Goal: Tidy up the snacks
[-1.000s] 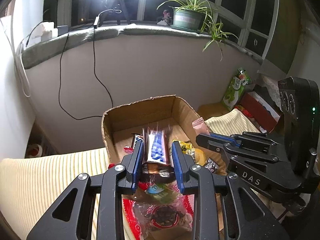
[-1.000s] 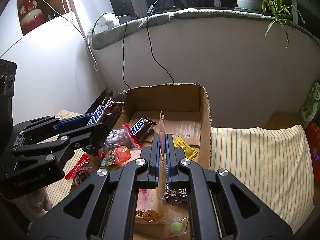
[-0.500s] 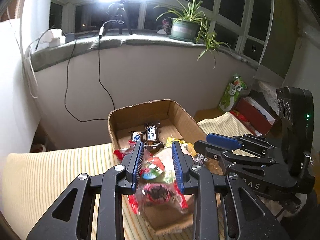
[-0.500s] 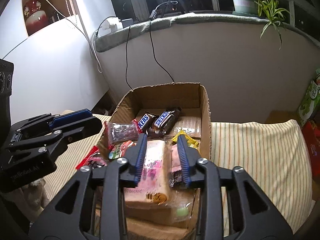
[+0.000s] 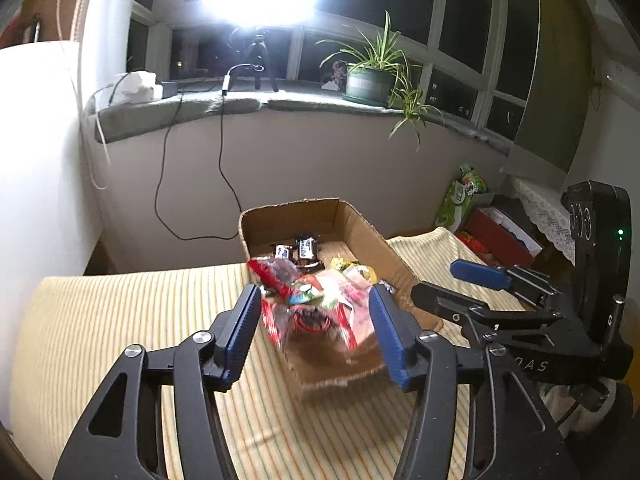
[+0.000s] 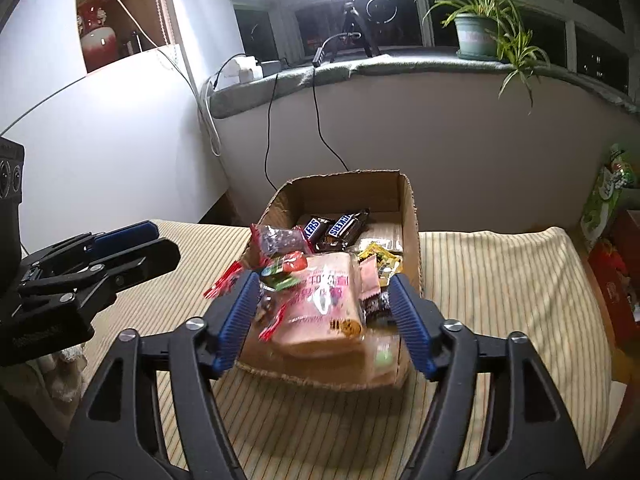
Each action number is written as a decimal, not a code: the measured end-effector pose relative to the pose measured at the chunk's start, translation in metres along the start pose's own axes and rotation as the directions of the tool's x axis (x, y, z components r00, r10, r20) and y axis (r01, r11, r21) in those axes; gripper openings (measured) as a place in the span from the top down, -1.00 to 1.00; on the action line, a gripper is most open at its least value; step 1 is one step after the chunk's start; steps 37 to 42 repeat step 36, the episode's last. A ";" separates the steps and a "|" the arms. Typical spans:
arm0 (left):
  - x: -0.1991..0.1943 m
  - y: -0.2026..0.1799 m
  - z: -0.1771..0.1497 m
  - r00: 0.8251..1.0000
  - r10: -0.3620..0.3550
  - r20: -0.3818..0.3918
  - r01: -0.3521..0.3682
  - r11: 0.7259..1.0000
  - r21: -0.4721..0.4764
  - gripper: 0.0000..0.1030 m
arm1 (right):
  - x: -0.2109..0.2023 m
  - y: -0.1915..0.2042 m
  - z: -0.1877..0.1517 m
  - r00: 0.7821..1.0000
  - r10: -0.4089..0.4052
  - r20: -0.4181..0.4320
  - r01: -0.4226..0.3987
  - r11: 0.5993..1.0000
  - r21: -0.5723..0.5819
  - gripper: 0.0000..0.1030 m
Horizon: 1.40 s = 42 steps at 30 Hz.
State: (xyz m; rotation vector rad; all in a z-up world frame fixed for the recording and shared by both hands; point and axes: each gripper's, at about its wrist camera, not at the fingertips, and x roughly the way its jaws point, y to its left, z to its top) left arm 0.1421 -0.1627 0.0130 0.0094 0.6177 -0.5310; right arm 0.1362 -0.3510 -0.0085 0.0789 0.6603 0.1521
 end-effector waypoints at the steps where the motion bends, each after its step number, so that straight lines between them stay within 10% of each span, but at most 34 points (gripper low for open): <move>1: -0.003 -0.001 -0.002 1.000 0.004 0.003 -0.004 1.000 0.001 -0.18 | -0.004 0.002 -0.002 1.000 -0.004 0.002 0.004 1.000 -0.004 -0.45; 10: -0.024 -0.004 -0.020 0.999 0.050 0.018 -0.050 0.999 -0.006 -0.35 | -0.022 0.008 -0.017 1.000 -0.006 0.011 0.006 1.000 0.003 -0.73; 42: -0.040 -0.003 -0.033 0.996 0.086 0.034 -0.086 0.996 -0.010 -0.46 | -0.030 0.012 -0.030 1.000 -0.029 -0.004 0.029 1.000 0.007 -0.76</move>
